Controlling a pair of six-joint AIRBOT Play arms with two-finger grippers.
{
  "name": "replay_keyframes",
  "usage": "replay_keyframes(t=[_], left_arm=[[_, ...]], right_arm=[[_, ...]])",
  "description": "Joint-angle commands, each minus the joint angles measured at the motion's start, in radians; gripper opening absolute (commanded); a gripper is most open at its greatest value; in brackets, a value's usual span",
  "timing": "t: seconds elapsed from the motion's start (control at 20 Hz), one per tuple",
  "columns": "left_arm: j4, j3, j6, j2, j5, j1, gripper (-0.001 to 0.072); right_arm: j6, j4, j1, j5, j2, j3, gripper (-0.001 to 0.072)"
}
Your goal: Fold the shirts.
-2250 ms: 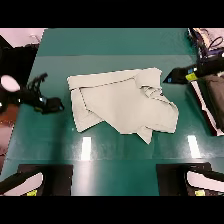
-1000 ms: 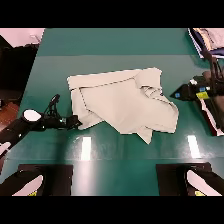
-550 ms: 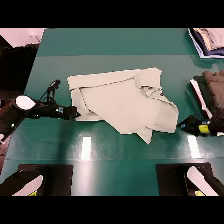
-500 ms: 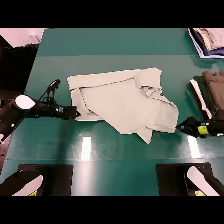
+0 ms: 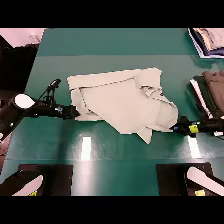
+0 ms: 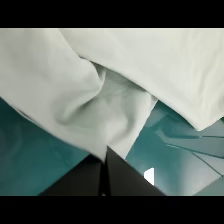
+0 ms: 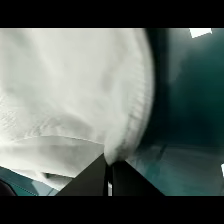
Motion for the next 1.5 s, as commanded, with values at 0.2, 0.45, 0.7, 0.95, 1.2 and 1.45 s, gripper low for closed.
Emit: replay_keyframes(t=[0.2,0.45,0.7,0.95,1.2,1.45], left_arm=[[0.298,0.410,-0.037,0.052,-0.172,0.003,0.0024],[0.408,1.028,-0.037,0.060,-0.304,0.003,0.0024],[0.409,1.490,-0.050,0.076,-0.291,0.003,0.0024],[0.397,1.508,-0.097,0.212,-0.206,0.003,0.0023],[0.427,1.427,-0.122,0.224,-0.276,0.003,0.0023],[0.450,0.886,-0.131,0.179,-0.279,0.003,0.0024]], right_arm=[[0.069,0.012,0.105,-0.029,0.188,0.380,0.0016],[0.089,0.009,0.103,-0.080,0.315,0.903,0.0015],[0.100,-0.006,0.103,-0.080,0.328,1.363,0.0015],[0.195,-0.239,0.104,-0.045,0.337,1.617,0.0015],[0.204,-0.306,0.104,-0.013,0.389,1.510,0.0013],[0.204,-0.299,0.136,0.299,0.153,1.427,0.0013]])
